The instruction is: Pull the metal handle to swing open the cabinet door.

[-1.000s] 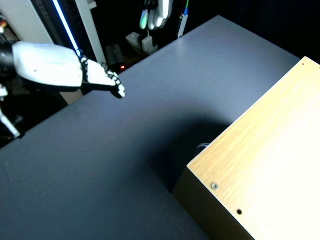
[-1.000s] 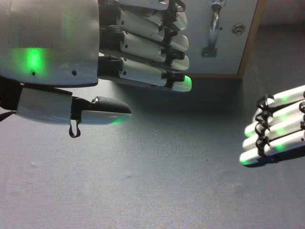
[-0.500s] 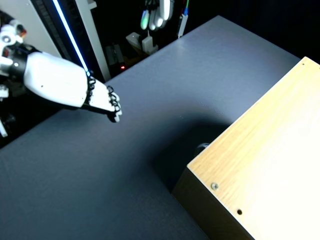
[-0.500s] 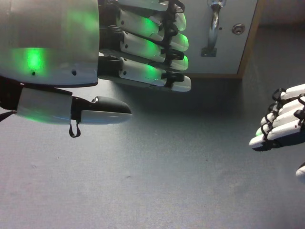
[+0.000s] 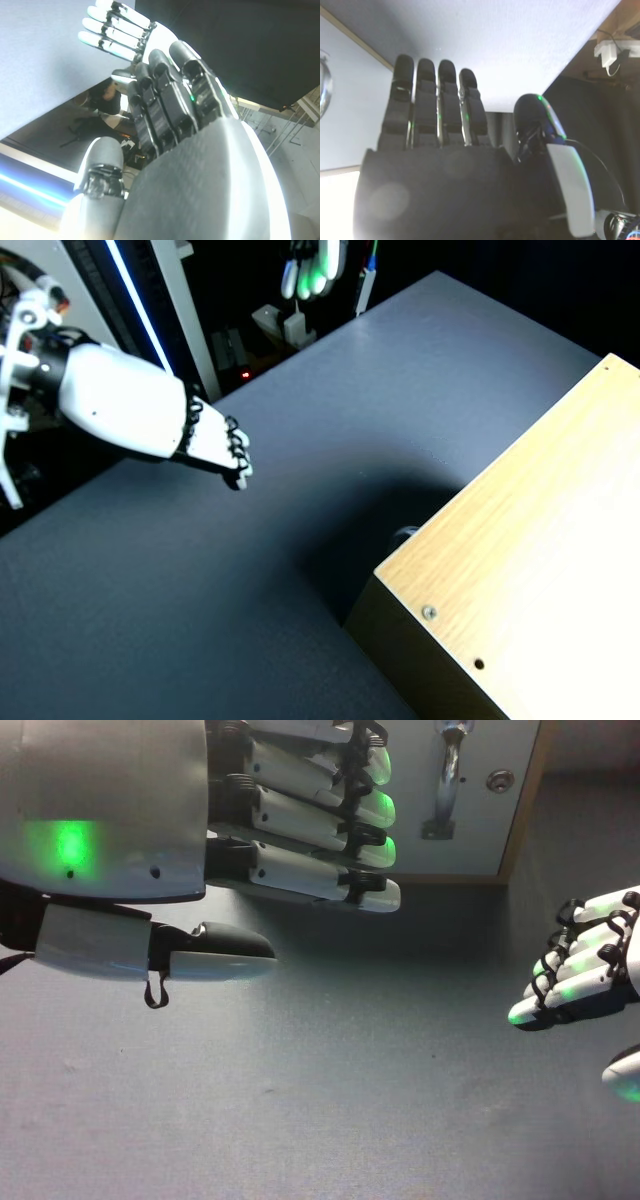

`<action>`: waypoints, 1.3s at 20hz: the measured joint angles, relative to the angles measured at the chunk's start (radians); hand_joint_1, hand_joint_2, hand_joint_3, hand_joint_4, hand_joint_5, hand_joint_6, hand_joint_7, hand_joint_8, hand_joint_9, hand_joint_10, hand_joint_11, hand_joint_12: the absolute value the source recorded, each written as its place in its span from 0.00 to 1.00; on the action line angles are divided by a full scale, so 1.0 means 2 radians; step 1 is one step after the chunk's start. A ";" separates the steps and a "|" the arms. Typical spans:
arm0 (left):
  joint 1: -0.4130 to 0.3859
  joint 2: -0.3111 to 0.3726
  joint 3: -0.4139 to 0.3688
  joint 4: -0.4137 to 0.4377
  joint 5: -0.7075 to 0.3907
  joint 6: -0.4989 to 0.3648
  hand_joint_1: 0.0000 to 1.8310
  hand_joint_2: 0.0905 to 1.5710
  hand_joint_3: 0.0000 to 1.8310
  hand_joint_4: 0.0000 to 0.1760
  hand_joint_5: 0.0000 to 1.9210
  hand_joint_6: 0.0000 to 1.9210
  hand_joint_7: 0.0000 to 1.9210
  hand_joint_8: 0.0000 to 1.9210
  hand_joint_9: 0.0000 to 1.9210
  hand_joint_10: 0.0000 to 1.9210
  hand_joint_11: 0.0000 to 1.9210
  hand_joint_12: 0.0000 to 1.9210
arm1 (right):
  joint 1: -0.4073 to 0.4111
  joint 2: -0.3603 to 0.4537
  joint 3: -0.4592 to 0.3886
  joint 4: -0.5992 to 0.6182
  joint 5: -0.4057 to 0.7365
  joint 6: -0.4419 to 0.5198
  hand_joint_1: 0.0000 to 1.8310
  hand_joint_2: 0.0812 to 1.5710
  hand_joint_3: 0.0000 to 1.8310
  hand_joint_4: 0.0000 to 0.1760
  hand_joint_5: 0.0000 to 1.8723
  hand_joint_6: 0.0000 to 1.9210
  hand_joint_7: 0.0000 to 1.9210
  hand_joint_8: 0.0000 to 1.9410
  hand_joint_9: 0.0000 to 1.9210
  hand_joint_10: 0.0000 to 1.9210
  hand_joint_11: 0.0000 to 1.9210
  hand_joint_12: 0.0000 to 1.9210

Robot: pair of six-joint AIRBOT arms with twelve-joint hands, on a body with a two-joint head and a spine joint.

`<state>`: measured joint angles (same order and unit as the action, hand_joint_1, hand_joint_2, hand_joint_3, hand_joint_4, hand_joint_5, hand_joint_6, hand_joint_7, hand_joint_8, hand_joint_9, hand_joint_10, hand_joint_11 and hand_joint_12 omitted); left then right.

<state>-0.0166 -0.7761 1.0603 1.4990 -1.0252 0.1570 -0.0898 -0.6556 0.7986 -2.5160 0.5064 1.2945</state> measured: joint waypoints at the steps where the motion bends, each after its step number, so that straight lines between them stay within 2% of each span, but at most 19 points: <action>1: 0.000 0.000 0.000 0.000 -0.001 0.000 0.00 1.00 0.06 0.00 0.29 0.00 0.31 0.00 0.29 0.00 0.10 0.39 | 0.000 -0.003 0.002 -0.009 -0.005 0.000 0.00 1.00 0.03 0.00 0.14 0.00 0.15 0.00 0.13 0.00 0.00 0.37; 7: 0.000 0.000 0.000 0.000 0.000 0.000 0.00 1.00 0.06 0.00 0.28 0.00 0.30 0.00 0.28 0.00 0.09 0.39 | 0.000 -0.020 0.025 -0.018 -0.022 0.000 0.00 1.00 0.05 0.00 0.14 0.00 0.15 0.00 0.13 0.00 0.00 0.36; 13: 0.000 0.000 0.000 0.000 0.000 0.000 0.00 1.00 0.07 0.00 0.29 0.00 0.31 0.00 0.29 0.00 0.10 0.40 | -0.001 -0.023 0.026 -0.036 -0.033 0.000 0.00 1.00 0.04 0.00 0.14 0.00 0.15 0.00 0.13 0.00 0.00 0.36; 14: 0.000 0.000 0.000 0.000 0.000 0.000 0.00 1.00 0.07 0.00 0.29 0.00 0.31 0.00 0.29 0.00 0.10 0.40 | -0.001 -0.026 0.028 -0.045 -0.031 0.031 0.00 1.00 0.04 0.00 0.14 0.00 0.15 0.00 0.13 0.00 0.00 0.36; 15: 0.000 0.000 0.000 0.000 -0.001 0.000 0.00 1.00 0.07 0.00 0.29 0.00 0.31 0.00 0.29 0.00 0.10 0.40 | 0.000 -0.031 0.029 -0.066 -0.031 0.091 0.00 1.00 0.04 0.00 0.14 0.00 0.15 0.00 0.13 0.00 0.00 0.36; 16: 0.000 0.000 0.000 0.000 0.000 0.000 0.00 1.00 0.07 0.00 0.29 0.00 0.31 0.00 0.29 0.00 0.10 0.40 | 0.000 -0.037 0.033 -0.072 -0.027 0.113 0.00 1.00 0.04 0.00 0.14 0.00 0.15 0.00 0.13 0.00 0.00 0.36; 26: 0.000 0.000 0.000 0.000 0.000 0.000 0.00 1.00 0.08 0.00 0.29 0.00 0.31 0.00 0.29 0.00 0.09 0.40 | 0.000 -0.051 0.056 -0.075 -0.039 0.120 0.00 1.00 0.04 0.00 0.14 0.00 0.15 0.00 0.13 0.00 0.00 0.37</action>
<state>-0.0166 -0.7761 1.0603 1.4994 -1.0260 0.1574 -0.0898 -0.7586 0.9100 -2.6659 0.4294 1.5341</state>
